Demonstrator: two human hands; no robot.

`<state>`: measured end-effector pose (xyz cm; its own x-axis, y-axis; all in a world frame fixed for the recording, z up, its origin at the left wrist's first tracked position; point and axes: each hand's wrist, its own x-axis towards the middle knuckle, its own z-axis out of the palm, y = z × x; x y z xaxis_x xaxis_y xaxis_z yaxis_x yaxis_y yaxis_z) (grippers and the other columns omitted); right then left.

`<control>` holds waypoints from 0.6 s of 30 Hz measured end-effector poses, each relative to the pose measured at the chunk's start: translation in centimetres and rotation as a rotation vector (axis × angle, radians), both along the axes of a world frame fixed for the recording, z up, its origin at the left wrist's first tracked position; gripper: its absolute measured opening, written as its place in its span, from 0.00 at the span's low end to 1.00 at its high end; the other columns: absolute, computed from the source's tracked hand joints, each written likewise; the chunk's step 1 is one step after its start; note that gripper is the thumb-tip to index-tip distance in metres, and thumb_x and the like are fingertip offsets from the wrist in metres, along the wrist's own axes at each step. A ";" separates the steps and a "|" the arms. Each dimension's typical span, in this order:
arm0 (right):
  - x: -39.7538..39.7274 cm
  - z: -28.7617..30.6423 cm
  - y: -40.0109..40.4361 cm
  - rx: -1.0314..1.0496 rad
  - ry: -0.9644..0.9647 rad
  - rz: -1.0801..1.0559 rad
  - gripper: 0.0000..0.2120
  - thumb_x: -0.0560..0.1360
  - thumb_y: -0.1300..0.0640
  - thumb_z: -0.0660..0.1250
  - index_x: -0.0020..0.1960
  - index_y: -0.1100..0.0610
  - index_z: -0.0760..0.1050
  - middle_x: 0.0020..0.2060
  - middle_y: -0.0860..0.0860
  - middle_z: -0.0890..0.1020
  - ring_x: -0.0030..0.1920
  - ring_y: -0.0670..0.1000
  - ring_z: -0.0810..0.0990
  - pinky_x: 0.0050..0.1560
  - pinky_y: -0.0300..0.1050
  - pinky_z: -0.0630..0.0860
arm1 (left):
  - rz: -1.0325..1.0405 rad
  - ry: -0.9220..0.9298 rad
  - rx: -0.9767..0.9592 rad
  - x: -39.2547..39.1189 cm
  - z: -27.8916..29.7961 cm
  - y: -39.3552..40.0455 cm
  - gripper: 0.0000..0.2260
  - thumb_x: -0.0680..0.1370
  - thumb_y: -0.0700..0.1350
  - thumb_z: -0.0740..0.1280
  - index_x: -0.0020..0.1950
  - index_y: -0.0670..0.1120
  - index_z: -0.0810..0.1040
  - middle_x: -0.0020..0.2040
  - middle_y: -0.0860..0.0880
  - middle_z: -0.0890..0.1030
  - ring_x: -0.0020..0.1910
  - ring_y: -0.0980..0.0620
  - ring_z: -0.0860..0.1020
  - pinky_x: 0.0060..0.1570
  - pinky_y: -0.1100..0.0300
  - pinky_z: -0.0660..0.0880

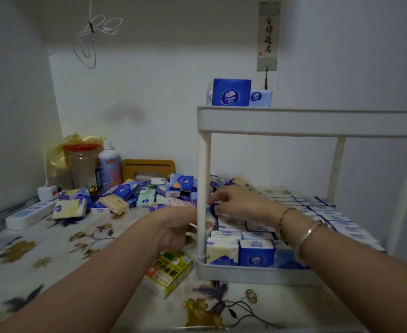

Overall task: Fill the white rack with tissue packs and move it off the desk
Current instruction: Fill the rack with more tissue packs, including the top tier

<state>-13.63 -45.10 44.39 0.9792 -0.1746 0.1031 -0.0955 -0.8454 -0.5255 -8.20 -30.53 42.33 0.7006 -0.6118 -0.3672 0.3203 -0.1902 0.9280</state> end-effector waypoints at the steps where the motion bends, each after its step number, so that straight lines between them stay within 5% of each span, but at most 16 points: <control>1: -0.3 -0.2 -0.1 -0.032 -0.028 -0.014 0.17 0.76 0.61 0.62 0.65 0.56 0.74 0.64 0.51 0.75 0.63 0.50 0.73 0.63 0.41 0.69 | -0.004 0.009 0.004 0.0 -0.4 -0.1 0.06 0.78 0.33 0.62 0.43 0.39 0.76 0.35 0.43 0.75 0.36 0.49 0.72 0.40 0.57 0.72; 4: -0.6 -0.8 -0.8 -0.125 -0.032 -0.035 0.21 0.77 0.62 0.58 0.70 0.55 0.67 0.70 0.52 0.69 0.68 0.52 0.69 0.62 0.40 0.66 | 0.063 0.091 -0.126 0.0 -1.8 -0.7 0.08 0.79 0.33 0.58 0.41 0.38 0.73 0.28 0.43 0.71 0.29 0.49 0.68 0.35 0.57 0.69; 9: 0.8 -1.0 -1.4 -0.167 -0.014 -0.022 0.21 0.79 0.63 0.56 0.71 0.58 0.67 0.71 0.54 0.69 0.69 0.53 0.68 0.64 0.39 0.65 | 0.113 0.089 -0.326 1.5 -2.7 -1.8 0.07 0.78 0.37 0.60 0.52 0.37 0.74 0.36 0.42 0.76 0.33 0.48 0.72 0.38 0.56 0.69; 14: 3.6 -0.7 -1.7 -0.151 0.028 -0.024 0.17 0.80 0.63 0.53 0.64 0.61 0.75 0.64 0.57 0.75 0.61 0.54 0.74 0.57 0.41 0.69 | 0.054 -0.119 -0.150 2.1 -3.1 -3.3 0.16 0.76 0.42 0.69 0.63 0.40 0.75 0.50 0.41 0.81 0.44 0.47 0.78 0.42 0.57 0.77; 18: 4.4 -1.4 -2.4 -0.178 0.035 -0.007 0.16 0.81 0.59 0.52 0.64 0.59 0.72 0.61 0.57 0.76 0.59 0.55 0.75 0.55 0.43 0.70 | -0.038 -0.051 -0.209 2.4 -3.5 -2.9 0.17 0.76 0.40 0.69 0.65 0.45 0.72 0.53 0.39 0.79 0.50 0.42 0.75 0.49 0.50 0.76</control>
